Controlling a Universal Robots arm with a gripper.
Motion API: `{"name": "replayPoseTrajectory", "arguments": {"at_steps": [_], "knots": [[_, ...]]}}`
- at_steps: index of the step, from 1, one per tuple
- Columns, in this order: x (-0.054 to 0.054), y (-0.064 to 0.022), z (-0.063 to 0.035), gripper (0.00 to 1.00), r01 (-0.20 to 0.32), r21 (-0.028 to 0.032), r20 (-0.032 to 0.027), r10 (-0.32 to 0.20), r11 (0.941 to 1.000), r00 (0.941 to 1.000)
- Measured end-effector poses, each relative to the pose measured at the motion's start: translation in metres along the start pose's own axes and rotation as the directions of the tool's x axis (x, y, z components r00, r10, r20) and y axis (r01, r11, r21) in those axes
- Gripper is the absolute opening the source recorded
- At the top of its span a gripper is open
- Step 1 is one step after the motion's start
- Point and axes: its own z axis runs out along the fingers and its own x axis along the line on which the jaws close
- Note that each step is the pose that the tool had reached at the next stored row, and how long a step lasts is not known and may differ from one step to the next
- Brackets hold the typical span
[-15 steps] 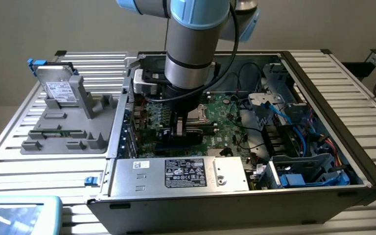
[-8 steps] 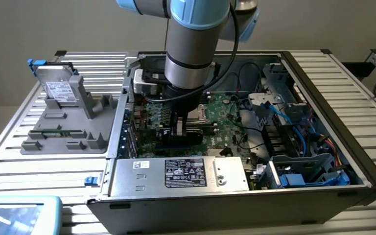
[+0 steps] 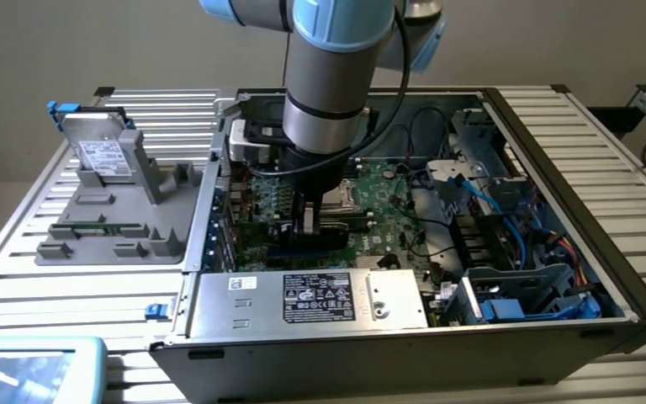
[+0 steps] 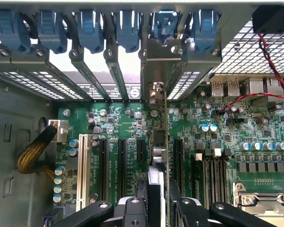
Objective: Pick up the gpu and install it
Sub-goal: 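Insert the gpu into the slot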
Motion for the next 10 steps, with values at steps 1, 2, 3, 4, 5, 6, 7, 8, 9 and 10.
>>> {"name": "replayPoseTrajectory", "arguments": {"at_steps": [1, 2, 3, 4, 5, 6, 7, 8, 9, 10], "knots": [[0.0, 0.0, 0.0001, 0.28, 0.0, 0.0, -0.0001, 0.0, 1.0, 1.0], [0.0, 0.0, 0.0003, 0.28, -0.001, 0.0, -0.0002, 0.001, 1.0, 1.0], [-0.0001, 0.0, 0.0004, 0.28, -0.001, 0.0, -0.0001, 0.001, 1.0, 1.0], [-0.0001, 0.0, 0.0005, 0.28, -0.002, 0.0, -0.0001, 0.002, 1.0, 1.0], [-0.0001, 0.0001, 0.0006, 0.28, -0.003, 0.0, 0.0001, 0.003, 1.0, 1.0], [-0.0002, 0.0002, 0.0008, 0.28, -0.004, 0.0, 0.0003, 0.004, 1.0, 1.0], [-0.0004, 0.0003, 0.001, 0.28, -0.006, 0.0001, 0.0005, 0.006, 1.0, 1.0], [-0.0006, 0.0003, 0.0012, 0.28, -0.008, 0.0, 0.0006, 0.008, 1.0, 1.0], [-0.0006, 0.0003, 0.0013, 0.28, -0.009, 0.0, 0.0008, 0.009, 1.0, 1.0], [-0.0006, 0.0004, 0.0013, 0.28, -0.011, 0.0, 0.001, 0.011, 0.9999, 0.9999]]}}
